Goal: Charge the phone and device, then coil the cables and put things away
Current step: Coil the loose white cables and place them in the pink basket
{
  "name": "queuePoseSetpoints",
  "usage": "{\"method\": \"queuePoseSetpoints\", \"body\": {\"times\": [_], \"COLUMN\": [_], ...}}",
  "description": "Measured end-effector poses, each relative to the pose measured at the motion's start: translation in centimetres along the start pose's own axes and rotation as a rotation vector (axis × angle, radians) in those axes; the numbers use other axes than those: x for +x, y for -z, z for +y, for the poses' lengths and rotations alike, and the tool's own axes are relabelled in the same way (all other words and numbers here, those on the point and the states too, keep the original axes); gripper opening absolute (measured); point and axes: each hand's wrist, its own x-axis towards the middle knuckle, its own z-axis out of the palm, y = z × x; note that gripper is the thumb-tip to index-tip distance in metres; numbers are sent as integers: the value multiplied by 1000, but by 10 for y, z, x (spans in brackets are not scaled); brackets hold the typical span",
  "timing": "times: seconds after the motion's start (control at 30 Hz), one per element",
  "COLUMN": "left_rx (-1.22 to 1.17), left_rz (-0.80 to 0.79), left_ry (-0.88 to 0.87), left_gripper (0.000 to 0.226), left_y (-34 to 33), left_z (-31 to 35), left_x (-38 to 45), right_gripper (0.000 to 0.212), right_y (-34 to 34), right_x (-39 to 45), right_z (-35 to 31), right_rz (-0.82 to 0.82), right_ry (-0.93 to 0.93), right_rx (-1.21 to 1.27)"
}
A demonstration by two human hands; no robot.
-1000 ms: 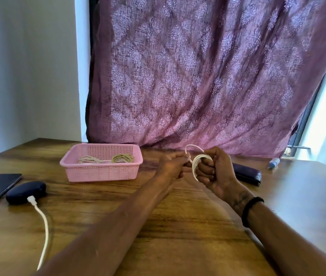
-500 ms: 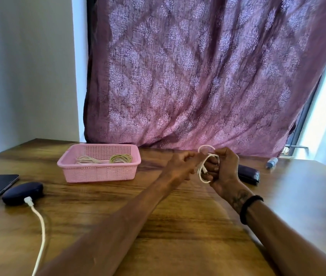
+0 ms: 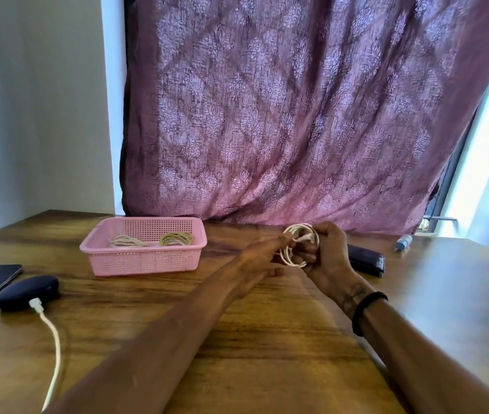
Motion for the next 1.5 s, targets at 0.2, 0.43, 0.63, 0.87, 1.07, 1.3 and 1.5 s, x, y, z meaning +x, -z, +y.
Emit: {"method": "queuePoseSetpoints", "body": {"times": [0.2, 0.43, 0.63, 0.87, 1.07, 1.3, 1.5], "left_rx": [108, 403, 393, 175, 183, 100, -43], "left_rz": [118, 237, 218, 212, 249, 266, 247], "left_ry": [-1, -144, -87, 43, 57, 190, 144], "left_gripper": [32, 27, 25, 33, 39, 45, 27], "left_y": [-4, 1, 2, 3, 0, -1, -4], "left_z": [5, -1, -4, -1, -1, 3, 9], "left_x": [0, 4, 4, 5, -4, -4, -6], "right_gripper": [30, 38, 36, 35, 35, 42, 50], "right_y": [1, 6, 7, 4, 4, -3, -7], "right_x": [6, 12, 9, 9, 10, 4, -12], "right_z": [3, 6, 5, -2, 0, 3, -3], "right_rz": [-100, -172, -67, -7, 22, 11, -166], "right_ry": [-8, 25, 61, -15, 22, 181, 256], "right_rx": [-130, -331, -434, -183, -219, -354, -514]}}
